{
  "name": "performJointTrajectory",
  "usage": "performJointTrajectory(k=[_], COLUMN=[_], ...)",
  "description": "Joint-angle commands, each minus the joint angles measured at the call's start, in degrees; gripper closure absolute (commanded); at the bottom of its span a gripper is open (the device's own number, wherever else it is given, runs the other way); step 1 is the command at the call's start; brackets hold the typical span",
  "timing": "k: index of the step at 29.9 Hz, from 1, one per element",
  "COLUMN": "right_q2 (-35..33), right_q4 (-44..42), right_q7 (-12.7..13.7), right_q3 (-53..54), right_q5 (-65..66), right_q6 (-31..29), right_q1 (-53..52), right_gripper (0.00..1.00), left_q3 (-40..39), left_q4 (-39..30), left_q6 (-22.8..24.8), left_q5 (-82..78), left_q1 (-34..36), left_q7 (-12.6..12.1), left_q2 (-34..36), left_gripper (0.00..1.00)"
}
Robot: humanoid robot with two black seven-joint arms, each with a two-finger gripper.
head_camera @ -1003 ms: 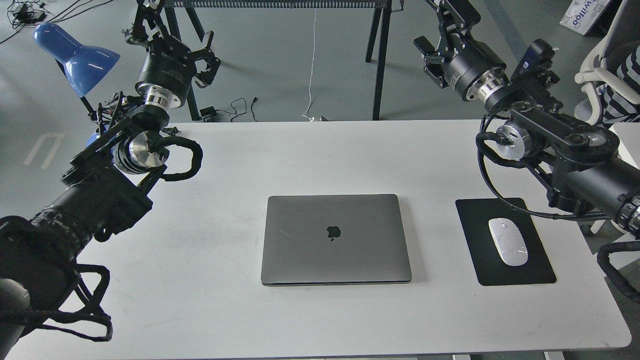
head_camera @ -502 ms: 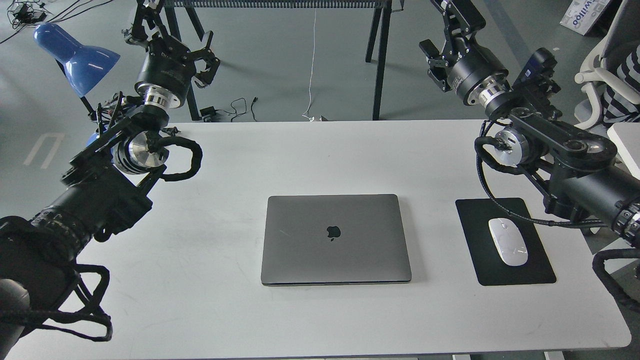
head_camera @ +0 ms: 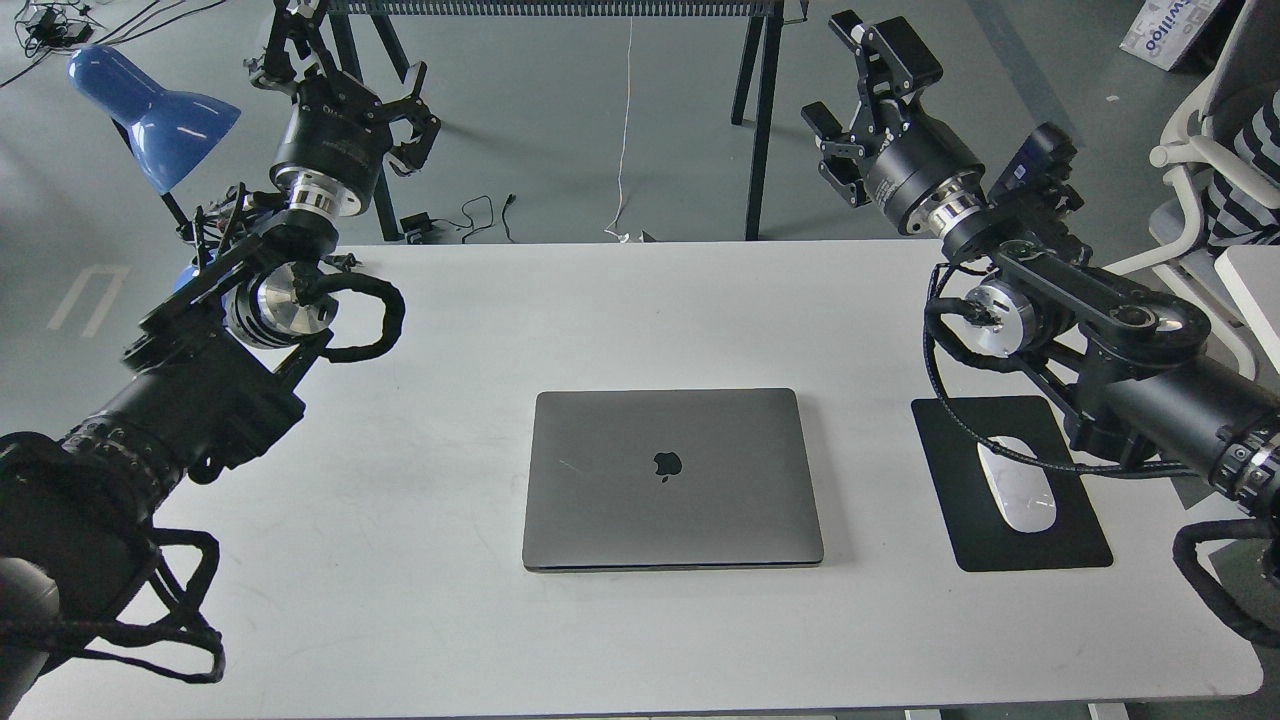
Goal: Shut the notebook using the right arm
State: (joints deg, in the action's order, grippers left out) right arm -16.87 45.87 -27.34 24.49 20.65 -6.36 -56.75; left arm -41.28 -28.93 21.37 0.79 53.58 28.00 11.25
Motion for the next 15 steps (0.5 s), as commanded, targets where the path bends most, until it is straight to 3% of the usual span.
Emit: performJointTrajectory(k=[1,15], right_q2=[-0.3,-4.0], right_q4=[1.0,1.0], right_q7=[0.1,0.1], right_q3=[-0.2,0.0], right_q5=[0.1,0.1], right_q6=[-1.7,-3.2], right_q1=[0.7,1.3], right_gripper=[0.01,0.01], left_q3=[0.1,0.0], left_q4=[0.0,0.0], left_q6=[0.1,0.1], left_q5=[0.0,0.0], left_q1=[-0.1,-0.1], left_q7=[0.0,0.0], left_q2=[0.0,0.0], left_gripper=[0.0,0.0])
